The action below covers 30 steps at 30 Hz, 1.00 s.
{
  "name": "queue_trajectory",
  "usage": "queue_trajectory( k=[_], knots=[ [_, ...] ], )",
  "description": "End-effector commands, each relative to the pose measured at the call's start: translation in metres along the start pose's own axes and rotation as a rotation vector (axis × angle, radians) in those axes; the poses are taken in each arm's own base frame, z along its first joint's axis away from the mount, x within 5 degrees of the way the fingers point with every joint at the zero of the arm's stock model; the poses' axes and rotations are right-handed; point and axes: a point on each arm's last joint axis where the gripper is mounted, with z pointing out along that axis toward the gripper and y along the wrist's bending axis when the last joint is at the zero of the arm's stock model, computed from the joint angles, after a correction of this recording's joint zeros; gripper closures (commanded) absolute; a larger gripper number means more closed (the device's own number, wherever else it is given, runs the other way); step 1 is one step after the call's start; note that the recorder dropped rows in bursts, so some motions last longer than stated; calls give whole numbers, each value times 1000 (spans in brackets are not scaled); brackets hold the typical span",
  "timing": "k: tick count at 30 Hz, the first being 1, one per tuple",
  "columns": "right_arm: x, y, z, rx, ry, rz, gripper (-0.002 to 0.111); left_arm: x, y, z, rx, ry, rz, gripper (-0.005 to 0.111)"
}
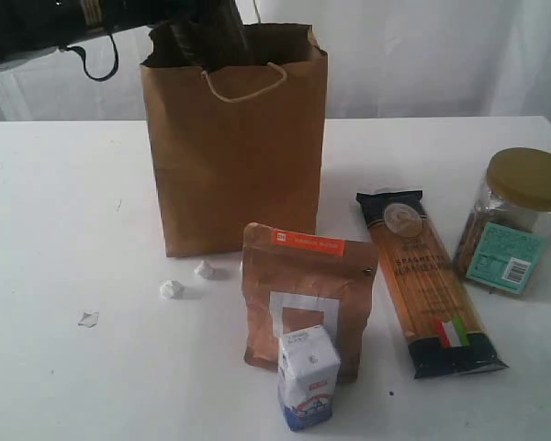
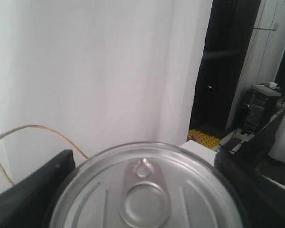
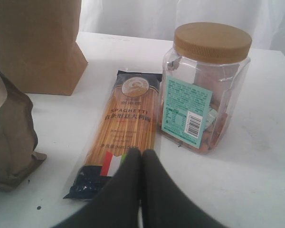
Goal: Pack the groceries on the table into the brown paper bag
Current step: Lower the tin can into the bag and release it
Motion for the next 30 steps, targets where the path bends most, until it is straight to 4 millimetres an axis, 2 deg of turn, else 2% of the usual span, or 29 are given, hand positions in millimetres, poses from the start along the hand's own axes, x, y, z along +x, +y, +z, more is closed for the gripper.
queue_trajectory(
  k=[1,7,16,27,30],
  knots=[
    [2,0,1,0,2,-1,108,-9,-17,5,13,-10,41,107],
    [2,0,1,0,2,-1,108,7,-27,17,5,69,83,107],
    [2,0,1,0,2,-1,108,31,-21,27,1,123,63,107],
    [2,0,1,0,2,-1,108,33,-33,32,17,125,108,107],
    [2,0,1,0,2,-1,108,27,-36,33,36,109,135,96]
  ],
)
